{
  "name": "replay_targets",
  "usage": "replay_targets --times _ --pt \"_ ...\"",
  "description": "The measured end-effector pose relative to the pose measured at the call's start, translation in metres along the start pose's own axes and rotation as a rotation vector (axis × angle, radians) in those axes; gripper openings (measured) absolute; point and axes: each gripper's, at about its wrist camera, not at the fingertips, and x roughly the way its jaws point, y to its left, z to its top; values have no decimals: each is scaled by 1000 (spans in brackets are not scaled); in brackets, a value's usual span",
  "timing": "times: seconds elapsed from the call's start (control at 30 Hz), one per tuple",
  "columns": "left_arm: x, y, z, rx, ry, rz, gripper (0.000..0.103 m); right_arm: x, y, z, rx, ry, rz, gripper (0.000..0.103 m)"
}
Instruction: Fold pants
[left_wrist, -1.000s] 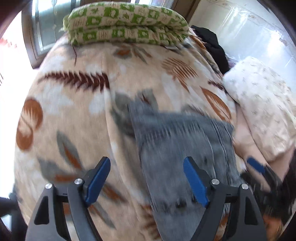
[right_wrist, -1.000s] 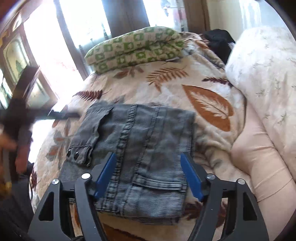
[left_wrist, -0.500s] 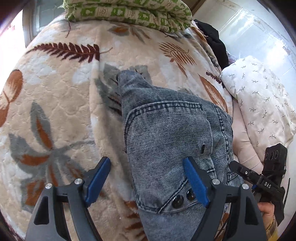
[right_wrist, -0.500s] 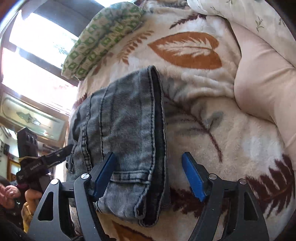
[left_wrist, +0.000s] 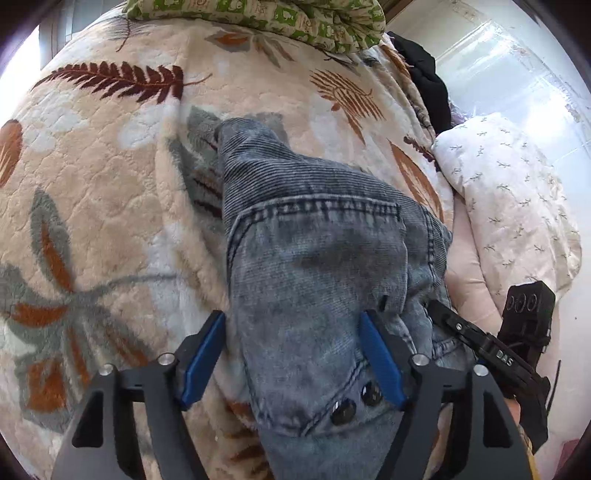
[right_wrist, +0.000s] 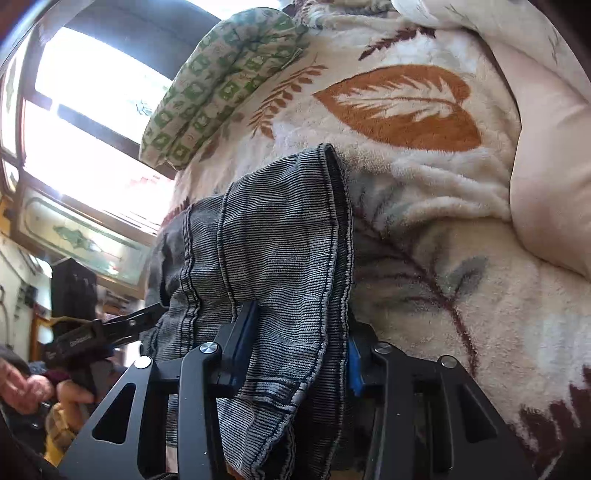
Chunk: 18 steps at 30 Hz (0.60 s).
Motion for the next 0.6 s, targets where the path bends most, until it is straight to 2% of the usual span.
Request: replay_targets --times 0.13,0.27,0.4,0.6 --pt "-19 9 -6 -30 -27 -21 68 -6 5 -2 5 -3 -13 38" --pt "-20 -5 -7 24 -7 -35 67 -3 5 -1 7 15 -59 37" --pt "-8 -17 -6 60 17 18 67 -1 9 0 -43 25 -127 33" --pt "4 3 1 -23 56 -41 73 0 5 2 -32 29 -116 33"
